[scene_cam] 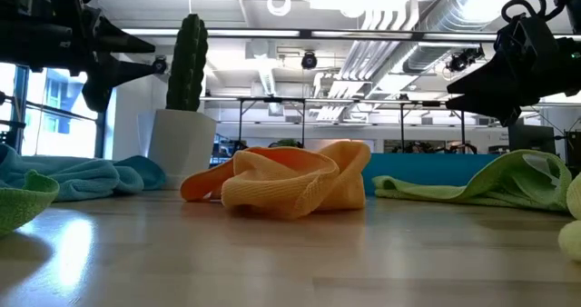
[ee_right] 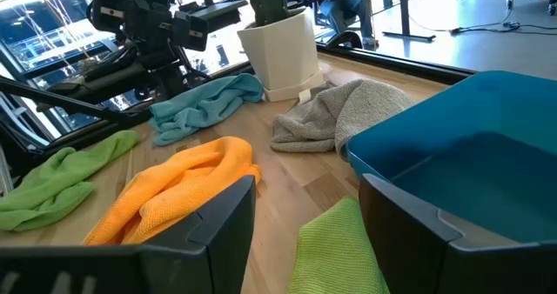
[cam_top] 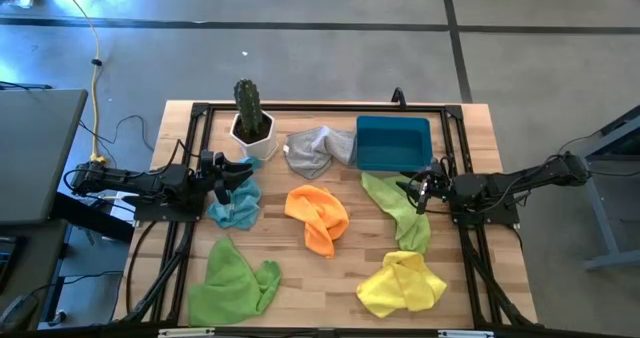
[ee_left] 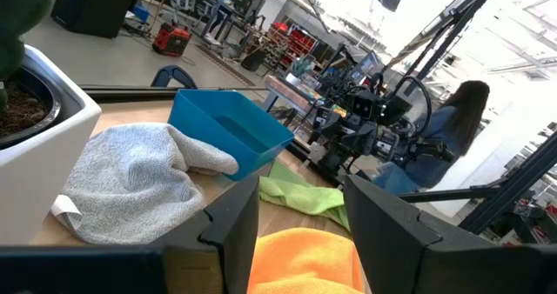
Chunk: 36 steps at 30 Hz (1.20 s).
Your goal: Fold microfiber towels
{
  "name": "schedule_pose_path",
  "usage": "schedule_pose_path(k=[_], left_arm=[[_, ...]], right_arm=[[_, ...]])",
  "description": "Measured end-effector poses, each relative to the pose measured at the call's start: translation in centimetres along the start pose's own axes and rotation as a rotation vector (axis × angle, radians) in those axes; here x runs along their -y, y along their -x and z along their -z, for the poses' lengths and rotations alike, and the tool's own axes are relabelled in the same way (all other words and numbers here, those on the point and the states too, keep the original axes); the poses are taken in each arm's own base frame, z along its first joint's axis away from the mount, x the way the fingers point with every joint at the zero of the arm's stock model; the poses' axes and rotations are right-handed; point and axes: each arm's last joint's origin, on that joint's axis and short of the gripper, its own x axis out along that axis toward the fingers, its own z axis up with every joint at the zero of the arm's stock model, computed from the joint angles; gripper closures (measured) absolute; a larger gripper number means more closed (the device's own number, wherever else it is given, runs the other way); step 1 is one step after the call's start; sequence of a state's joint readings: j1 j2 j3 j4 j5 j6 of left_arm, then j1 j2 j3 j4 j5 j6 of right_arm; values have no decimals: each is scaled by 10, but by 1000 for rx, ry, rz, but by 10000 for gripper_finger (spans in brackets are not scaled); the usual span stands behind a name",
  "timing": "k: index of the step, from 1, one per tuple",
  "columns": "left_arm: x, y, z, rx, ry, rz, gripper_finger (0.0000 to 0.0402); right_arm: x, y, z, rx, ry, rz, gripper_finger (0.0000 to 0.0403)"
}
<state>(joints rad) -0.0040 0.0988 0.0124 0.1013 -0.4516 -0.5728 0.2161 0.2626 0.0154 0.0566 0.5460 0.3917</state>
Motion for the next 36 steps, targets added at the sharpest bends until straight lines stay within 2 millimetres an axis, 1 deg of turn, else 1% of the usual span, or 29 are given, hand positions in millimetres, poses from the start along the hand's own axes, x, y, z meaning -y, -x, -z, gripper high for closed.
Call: schedule_pose_path(k=[8,12,14,17,20,23,30,33,36], left_arm=[[0,0,0,0,0,0,243],[0,0,0,-1,0,0,243],[0,0,0,0,0,0,243],[0,0,0,0,0,0,243],[0,0,0,-1,0,0,243],[0,0,0,-1,-1,0,243],[0,0,0,1,0,-1,243],[0,0,0,3,3,0,243],[1,0,-2,23,73,13,243]], right_arm=[[0,0,0,0,19,0,203],[0,0,0,1,255,3,203],[0,0,0,0,345,2,203],[0,0,0,1,416,5,203],[1,0,-1,10,444,53,203],[1,0,-2,23,404,43,203],[-4,1,-11,110,64,-15,203],[-5,1,-16,158,-28,-27,203],[-7,3,-23,219,-82,-51,203]])
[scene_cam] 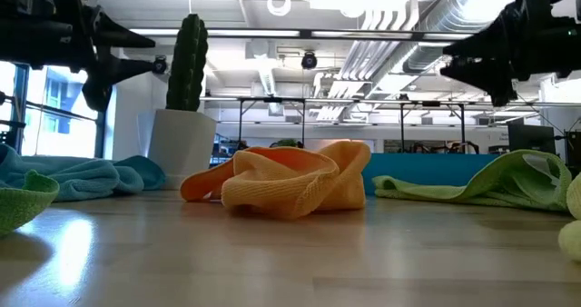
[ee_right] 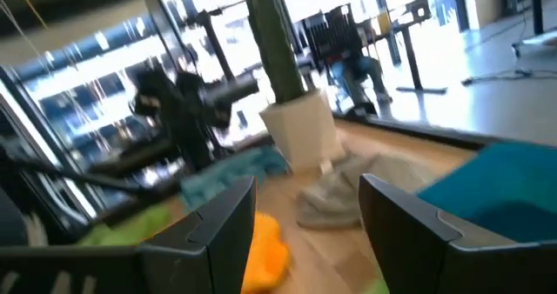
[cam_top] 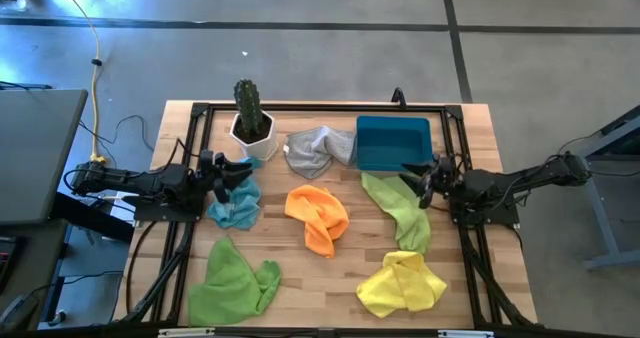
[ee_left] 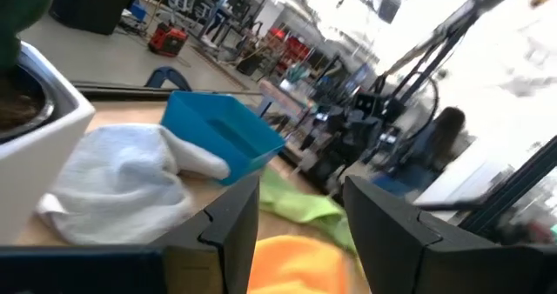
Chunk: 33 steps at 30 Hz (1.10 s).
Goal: Fold microfiber towels
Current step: Fold the light green microfiber cloth
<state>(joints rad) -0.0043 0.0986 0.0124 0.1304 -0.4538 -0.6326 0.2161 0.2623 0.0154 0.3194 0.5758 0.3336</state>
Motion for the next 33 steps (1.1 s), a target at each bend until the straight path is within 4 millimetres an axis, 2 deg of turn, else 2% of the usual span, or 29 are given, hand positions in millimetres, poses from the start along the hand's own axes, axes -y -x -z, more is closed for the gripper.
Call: schedule_pose_path(k=[7,15,18,23,30,33], left_arm=[[0,0,0,4,213,2,243],[0,0,-1,22,232,-13,243],[0,0,-3,68,237,-33,243],[6,1,-10,110,75,39,243],[12,3,-22,238,-37,78,243],[15,4,-25,253,-64,99,243]], right_arm=[[-3,1,-11,101,-49,-34,203],[-3,1,-14,137,-66,-14,203],[-3,1,-17,165,-132,8,203],[-3,2,-23,232,-258,12,203],[1,-1,-25,252,-222,45,203],[0,-6,-32,257,-204,61,203]])
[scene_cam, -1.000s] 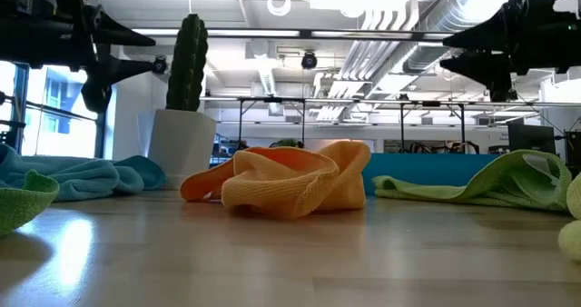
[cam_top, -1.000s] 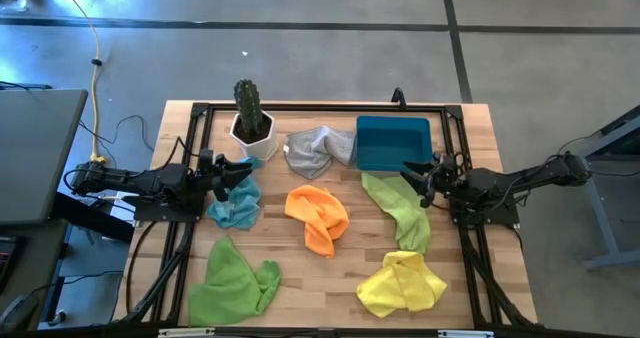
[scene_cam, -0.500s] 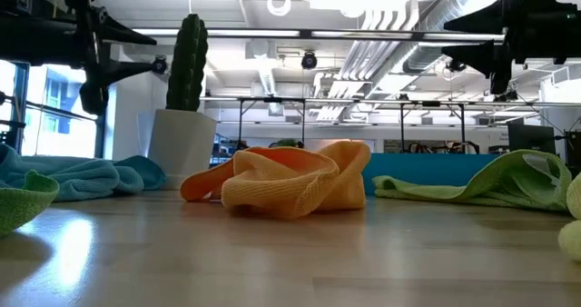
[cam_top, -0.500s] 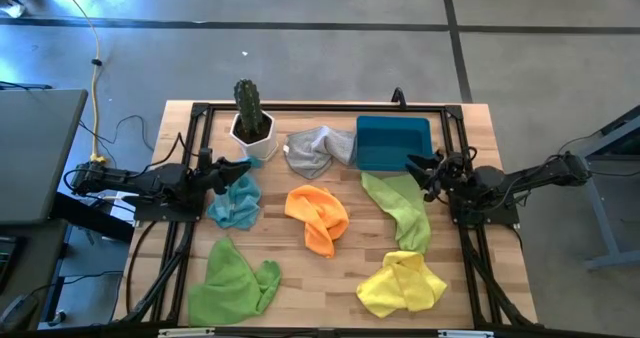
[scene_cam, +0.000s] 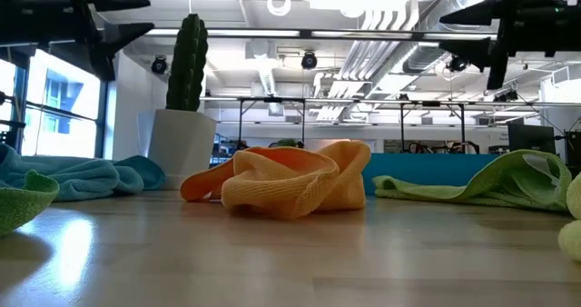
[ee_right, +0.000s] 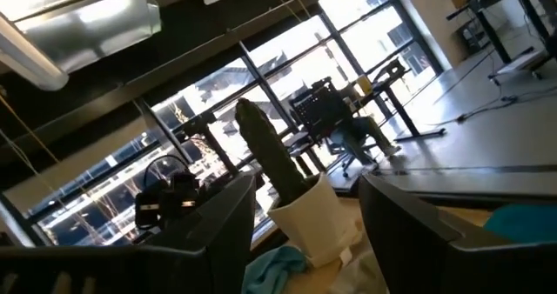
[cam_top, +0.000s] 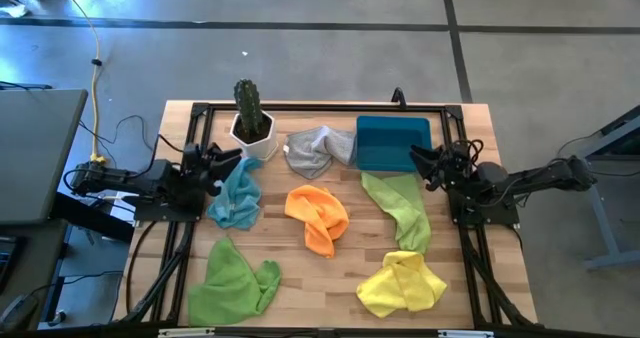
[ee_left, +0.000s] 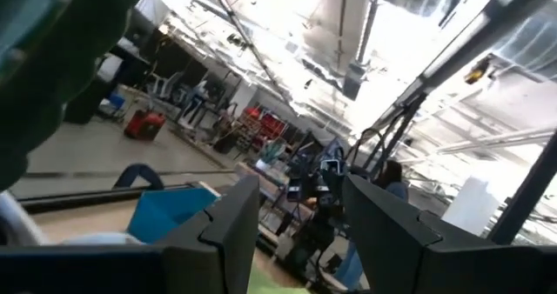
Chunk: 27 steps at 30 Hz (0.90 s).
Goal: Fold microfiber towels
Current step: Fold the light green microfiber cloth
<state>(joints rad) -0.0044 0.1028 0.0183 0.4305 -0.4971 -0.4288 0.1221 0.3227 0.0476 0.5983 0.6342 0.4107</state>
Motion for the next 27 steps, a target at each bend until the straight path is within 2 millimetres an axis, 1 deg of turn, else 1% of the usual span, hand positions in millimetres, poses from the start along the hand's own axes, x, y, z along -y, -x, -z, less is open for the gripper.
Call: schedule_pose_path(k=[3,8,11,15,22,27], left_arm=[[5,-1,-8,13,-16,32,243],[13,-2,-21,34,-67,87,243],[17,-3,-27,35,-65,126,243],[22,-9,-30,13,-97,125,243],[37,-32,-32,-68,-254,97,243],[50,-55,-28,-148,-368,76,243]], right_arm=[[-9,-9,-11,10,60,0,203],[-26,-28,-29,-10,238,42,203],[-33,-40,-34,-79,305,86,203],[-41,-55,-39,-213,357,161,203],[-54,-76,-46,-422,442,250,203],[-59,-86,-44,-464,466,272,203]])
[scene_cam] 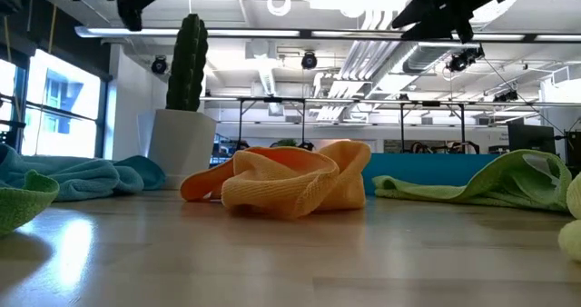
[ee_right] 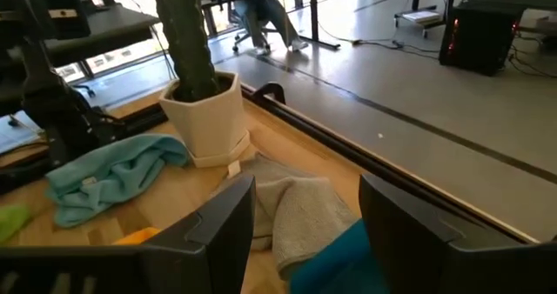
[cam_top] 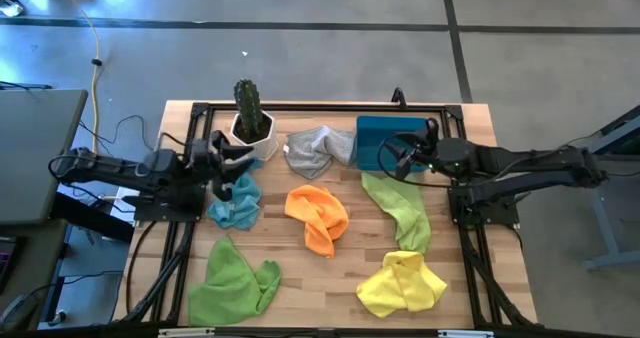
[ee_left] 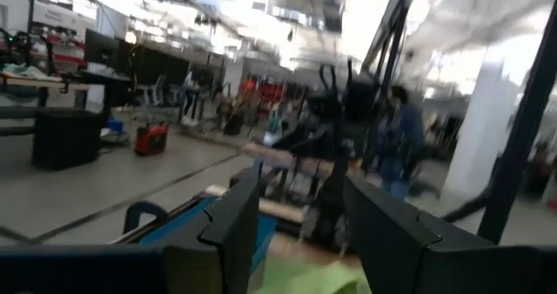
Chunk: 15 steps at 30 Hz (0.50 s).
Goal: Fold microfiber towels
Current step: Fold the light green microfiber cloth
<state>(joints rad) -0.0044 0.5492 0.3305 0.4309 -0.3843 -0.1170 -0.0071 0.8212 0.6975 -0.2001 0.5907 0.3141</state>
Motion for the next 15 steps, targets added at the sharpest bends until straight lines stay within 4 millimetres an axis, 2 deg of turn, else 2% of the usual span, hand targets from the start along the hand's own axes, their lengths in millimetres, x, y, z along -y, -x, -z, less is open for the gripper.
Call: schedule_pose_path(k=[7,11,15], left_arm=[[20,-48,-5,-119,-88,-11,243],[32,-79,2,-230,-148,-26,243],[43,-107,12,-320,-114,-45,243]], right_arm=[[-5,-8,3,-42,-98,-22,203],[-8,-11,7,-84,-129,-65,203],[-9,-14,14,-155,-163,-69,203]])
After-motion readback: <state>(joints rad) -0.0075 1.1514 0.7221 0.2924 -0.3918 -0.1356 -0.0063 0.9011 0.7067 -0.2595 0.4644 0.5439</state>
